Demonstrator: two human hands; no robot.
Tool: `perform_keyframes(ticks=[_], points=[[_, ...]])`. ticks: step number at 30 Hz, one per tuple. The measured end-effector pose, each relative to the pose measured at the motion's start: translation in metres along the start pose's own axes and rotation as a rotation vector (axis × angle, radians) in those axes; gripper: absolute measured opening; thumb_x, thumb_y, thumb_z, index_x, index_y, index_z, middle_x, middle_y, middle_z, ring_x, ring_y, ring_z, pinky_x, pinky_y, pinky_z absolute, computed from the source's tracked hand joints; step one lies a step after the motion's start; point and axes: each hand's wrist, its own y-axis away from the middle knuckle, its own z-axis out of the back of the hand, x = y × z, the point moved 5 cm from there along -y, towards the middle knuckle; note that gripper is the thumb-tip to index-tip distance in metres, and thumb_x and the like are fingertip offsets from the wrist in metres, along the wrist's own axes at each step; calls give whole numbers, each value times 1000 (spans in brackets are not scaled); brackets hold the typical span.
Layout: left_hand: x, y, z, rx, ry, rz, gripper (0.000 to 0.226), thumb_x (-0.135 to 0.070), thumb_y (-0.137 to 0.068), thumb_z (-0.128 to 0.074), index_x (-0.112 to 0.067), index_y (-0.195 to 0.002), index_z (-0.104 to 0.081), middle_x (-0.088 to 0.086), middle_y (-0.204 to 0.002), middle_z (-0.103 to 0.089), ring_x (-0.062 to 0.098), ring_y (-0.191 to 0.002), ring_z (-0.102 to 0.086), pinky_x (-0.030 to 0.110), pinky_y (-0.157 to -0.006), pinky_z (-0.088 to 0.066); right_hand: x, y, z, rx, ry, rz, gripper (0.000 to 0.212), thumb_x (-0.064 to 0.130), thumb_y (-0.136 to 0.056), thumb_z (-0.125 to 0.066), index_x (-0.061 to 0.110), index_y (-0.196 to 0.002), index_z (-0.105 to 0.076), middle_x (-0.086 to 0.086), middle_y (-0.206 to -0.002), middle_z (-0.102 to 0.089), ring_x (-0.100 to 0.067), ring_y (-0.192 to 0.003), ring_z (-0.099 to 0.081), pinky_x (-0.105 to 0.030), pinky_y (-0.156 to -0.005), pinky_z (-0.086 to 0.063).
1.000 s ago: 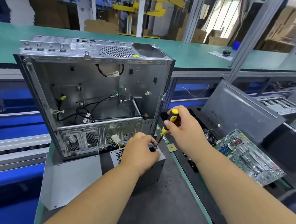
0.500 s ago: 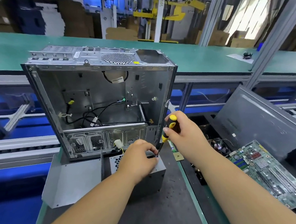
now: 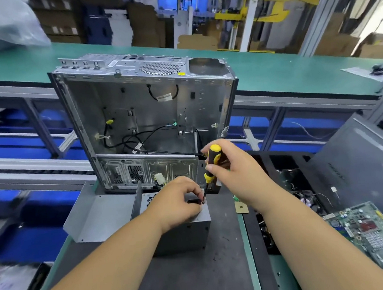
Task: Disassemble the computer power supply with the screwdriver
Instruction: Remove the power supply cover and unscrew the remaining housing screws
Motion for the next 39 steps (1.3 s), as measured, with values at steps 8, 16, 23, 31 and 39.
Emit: perform_keyframes(ticks=[8, 16, 23, 31, 39], points=[[0, -2, -1, 3, -3, 38, 21, -18, -64, -73, -37, -71, -65, -14, -102, -58, 0, -97, -56, 26, -86, -45, 3, -2, -16, 99, -267, 50, 39, 9, -95, -50, 44, -111, -49, 10, -95, -67, -6, -98, -66, -34, -84, -52], [-1, -6, -5, -41, -11, 134, 14, -25, -60, -75, -32, -67, -65, -10, -96, -56, 10, -94, -60, 40, -90, -53, -1, -14, -29, -107, -782, -83, 19, 33, -94, -49, 25, -83, -62, 2, -75, -58, -16, -70, -58, -27, -69, -46], [4, -6, -3, -66, -39, 71, 21, -30, -67, -86, -32, -70, -65, -9, -92, -58, 8, -97, -57, 36, -96, -47, -7, -15, -36, -151, -955, -95, 21, 22, -105, -44, 17, -84, -46, 3, -72, -54, -10, -59, -42, -19, -58, -37], [4, -7, -3, -80, 5, 111, 16, -30, -69, -86, -29, -70, -70, -9, -96, -61, 8, -97, -59, 37, -95, -47, 2, -18, -43, -41, -1057, -31, 19, 22, -100, -45, 12, -85, -51, -3, -67, -49, -15, -59, -38, -22, -56, -34], [-2, -4, -2, -58, -16, 91, 17, -31, -70, -85, -29, -70, -69, -9, -96, -61, 7, -100, -59, 39, -98, -46, 2, -26, -32, -16, -920, -196, 26, 24, -86, -49, 16, -67, -64, -2, -65, -56, -15, -60, -51, -26, -60, -45]])
